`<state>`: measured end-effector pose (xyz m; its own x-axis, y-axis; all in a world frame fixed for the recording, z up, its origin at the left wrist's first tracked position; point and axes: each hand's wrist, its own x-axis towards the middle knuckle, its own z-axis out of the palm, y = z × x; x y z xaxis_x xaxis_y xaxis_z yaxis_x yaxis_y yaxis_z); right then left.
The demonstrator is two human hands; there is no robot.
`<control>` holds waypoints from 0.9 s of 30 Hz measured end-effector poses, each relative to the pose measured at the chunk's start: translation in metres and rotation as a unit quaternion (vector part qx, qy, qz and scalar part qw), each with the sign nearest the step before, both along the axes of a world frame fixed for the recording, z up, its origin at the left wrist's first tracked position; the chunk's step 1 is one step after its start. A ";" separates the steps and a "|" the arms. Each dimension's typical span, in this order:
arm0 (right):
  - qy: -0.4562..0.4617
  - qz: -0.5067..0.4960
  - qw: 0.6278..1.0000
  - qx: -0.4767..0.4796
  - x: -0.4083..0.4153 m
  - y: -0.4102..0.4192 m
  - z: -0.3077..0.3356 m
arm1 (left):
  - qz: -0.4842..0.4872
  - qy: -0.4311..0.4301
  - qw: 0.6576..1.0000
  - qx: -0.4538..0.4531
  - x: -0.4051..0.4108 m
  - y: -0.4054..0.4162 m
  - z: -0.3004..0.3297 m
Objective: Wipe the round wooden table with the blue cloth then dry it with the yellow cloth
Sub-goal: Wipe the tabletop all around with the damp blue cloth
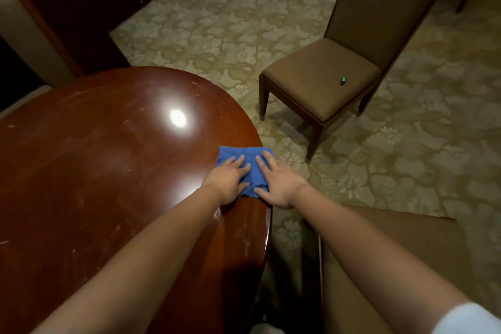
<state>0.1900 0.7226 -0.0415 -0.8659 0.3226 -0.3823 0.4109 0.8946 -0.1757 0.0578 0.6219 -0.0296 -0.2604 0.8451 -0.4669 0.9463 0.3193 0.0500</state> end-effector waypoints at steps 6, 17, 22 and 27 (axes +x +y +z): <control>-0.014 -0.011 1.000 0.018 0.019 -0.047 0.011 | -0.027 -0.001 1.000 -0.016 0.019 -0.031 0.005; -0.044 -0.018 0.999 -0.019 0.076 -0.155 0.018 | -0.067 -0.030 0.996 -0.044 0.067 -0.140 0.012; -0.074 0.010 0.997 0.005 0.091 -0.201 0.026 | -0.055 -0.049 0.996 -0.041 0.085 -0.193 0.010; -0.096 0.064 0.993 0.031 0.098 -0.229 0.035 | -0.055 -0.047 0.997 -0.039 0.096 -0.232 0.012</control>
<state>0.2876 0.4934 -0.0065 -0.8141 0.2429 -0.5275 0.3135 0.9484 -0.0473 0.1541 0.3902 -0.0171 -0.1196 0.8259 -0.5510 0.9681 0.2201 0.1197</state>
